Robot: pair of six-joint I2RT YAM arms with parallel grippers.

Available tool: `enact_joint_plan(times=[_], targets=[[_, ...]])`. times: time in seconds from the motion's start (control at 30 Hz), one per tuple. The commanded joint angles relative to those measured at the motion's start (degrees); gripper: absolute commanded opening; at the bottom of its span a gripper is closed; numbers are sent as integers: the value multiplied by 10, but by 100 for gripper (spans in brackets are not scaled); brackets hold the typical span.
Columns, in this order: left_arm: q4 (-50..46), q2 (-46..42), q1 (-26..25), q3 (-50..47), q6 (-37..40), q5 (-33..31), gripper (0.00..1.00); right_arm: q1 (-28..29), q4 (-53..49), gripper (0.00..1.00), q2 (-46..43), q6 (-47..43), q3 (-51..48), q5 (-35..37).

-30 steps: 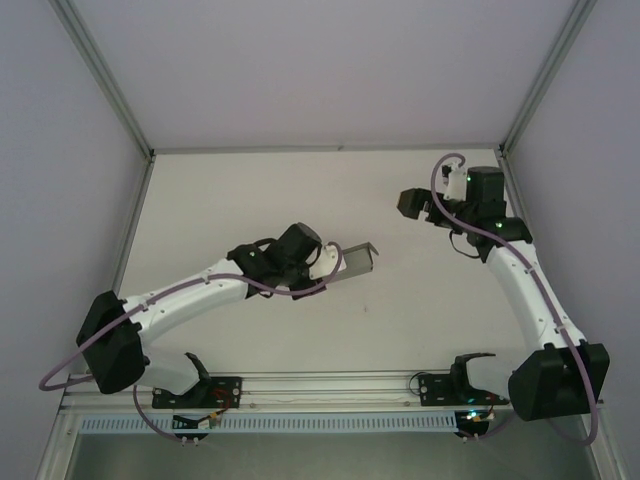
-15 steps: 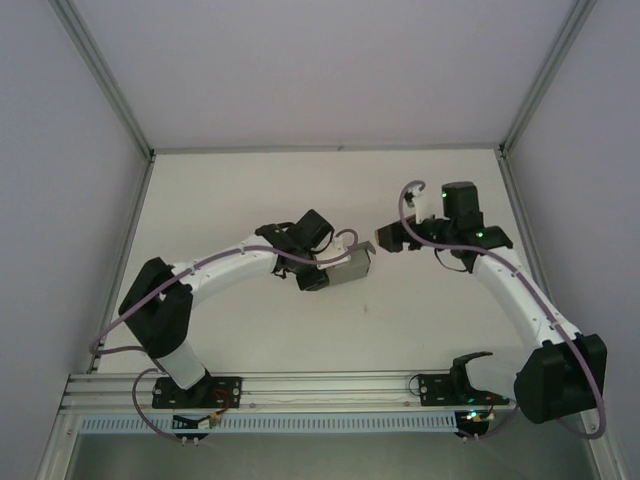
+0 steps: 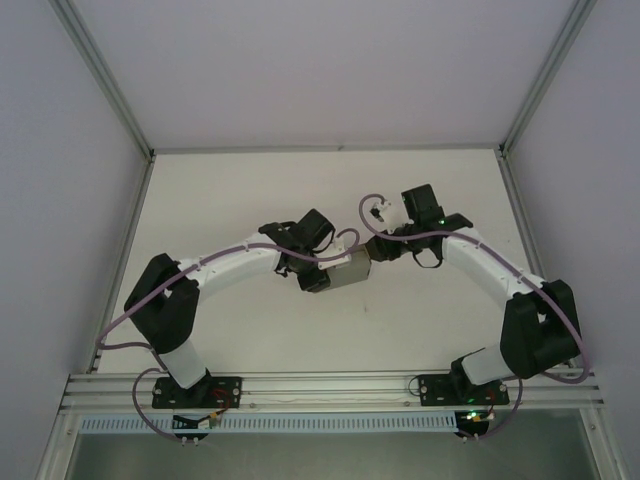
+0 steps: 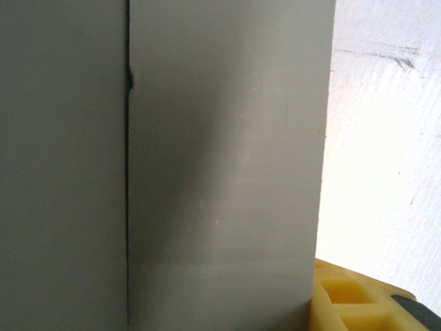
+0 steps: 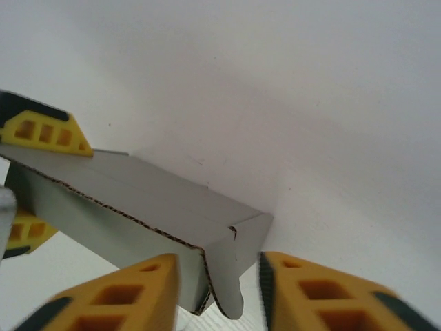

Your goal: Assemble paper box

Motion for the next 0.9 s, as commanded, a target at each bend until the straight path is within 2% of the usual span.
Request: enact_joint_plan(times=[0.0,0.3,0.43,0.6,0.7,0.87], targets=[[-22,8,7,10,7,11,33,5,-13,25,4,0,18,7],[-14,11,9,15,3,14,33,17,-39,1,21,47,37,23],[-14,14,9,20,1,17,32,25,-30,0,8,114,37,41],[-10,20,9,23,0,16,33,44,45,0,-14,195,-15,61],[-13,22,10,25,-1,18,34,55,126,0,-37,201,-81,104],[-9,24,10,24,-2,16,34,56,227,0,-60,212,-172,125]])
